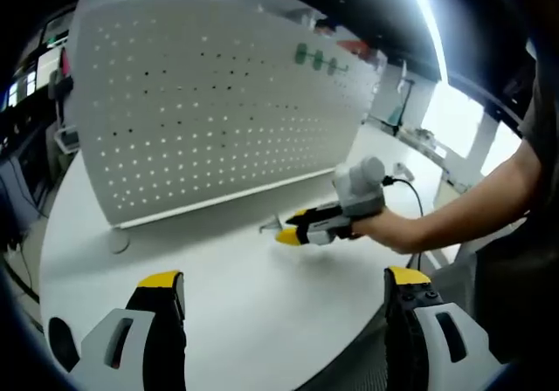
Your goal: Insert the hook assembly into the mounting plate slot until the hook locks in place.
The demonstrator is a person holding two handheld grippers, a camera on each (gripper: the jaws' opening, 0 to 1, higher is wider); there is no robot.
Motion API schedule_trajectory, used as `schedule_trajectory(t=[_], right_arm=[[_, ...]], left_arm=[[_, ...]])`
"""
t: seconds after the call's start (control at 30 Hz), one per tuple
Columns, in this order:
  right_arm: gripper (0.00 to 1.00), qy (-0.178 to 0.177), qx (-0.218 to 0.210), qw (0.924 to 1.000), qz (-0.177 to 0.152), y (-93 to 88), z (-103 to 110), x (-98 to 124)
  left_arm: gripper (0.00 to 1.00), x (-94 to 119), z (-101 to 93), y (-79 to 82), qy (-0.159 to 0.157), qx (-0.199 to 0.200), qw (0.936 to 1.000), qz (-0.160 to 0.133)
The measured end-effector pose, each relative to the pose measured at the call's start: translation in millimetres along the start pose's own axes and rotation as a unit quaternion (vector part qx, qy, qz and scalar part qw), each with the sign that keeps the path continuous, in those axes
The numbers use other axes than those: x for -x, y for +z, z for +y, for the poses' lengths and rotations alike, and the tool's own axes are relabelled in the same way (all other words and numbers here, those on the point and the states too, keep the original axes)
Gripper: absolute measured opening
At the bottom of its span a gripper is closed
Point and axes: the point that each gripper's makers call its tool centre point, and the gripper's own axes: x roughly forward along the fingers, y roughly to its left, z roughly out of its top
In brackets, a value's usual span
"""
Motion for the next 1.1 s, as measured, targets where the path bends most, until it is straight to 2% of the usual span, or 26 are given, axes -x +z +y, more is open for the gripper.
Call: schedule_trajectory(t=[0.2, 0.43, 0.5, 0.6, 0.73, 1.1], right_arm=[[0.25, 0.0, 0.009, 0.9999, 0.011, -2.0, 4, -10], [0.2, -0.009, 0.002, 0.9999, 0.012, -3.1, -3, -14], [0.16, -0.015, 0.002, 0.9998, 0.015, -3.6, -7, -15], [0.07, -0.025, 0.026, 0.9992, 0.02, -4.6, -12, -15], [0.0, -0.028, 0.044, 0.9985, 0.015, -3.5, -16, -14], [0.0, -0.014, 0.061, 0.9977, 0.025, -4.8, -16, -11]], left_arm=[[0.96, -1, 0.2, 1.4, 0.001, 0.001, 1.0, -0.001], [0.96, 1, 1.4, 0.4, 0.005, 0.003, 1.0, -0.001], [0.96, 2, 2.4, 0.2, 0.007, 0.003, 1.0, -0.001], [0.95, 2, 3.0, 0.1, 0.008, 0.004, 1.0, -0.002], [0.95, 2, 2.7, -0.5, 0.007, 0.004, 1.0, -0.002], [0.95, 2, 1.1, 0.6, 0.005, -0.001, 1.0, -0.001]])
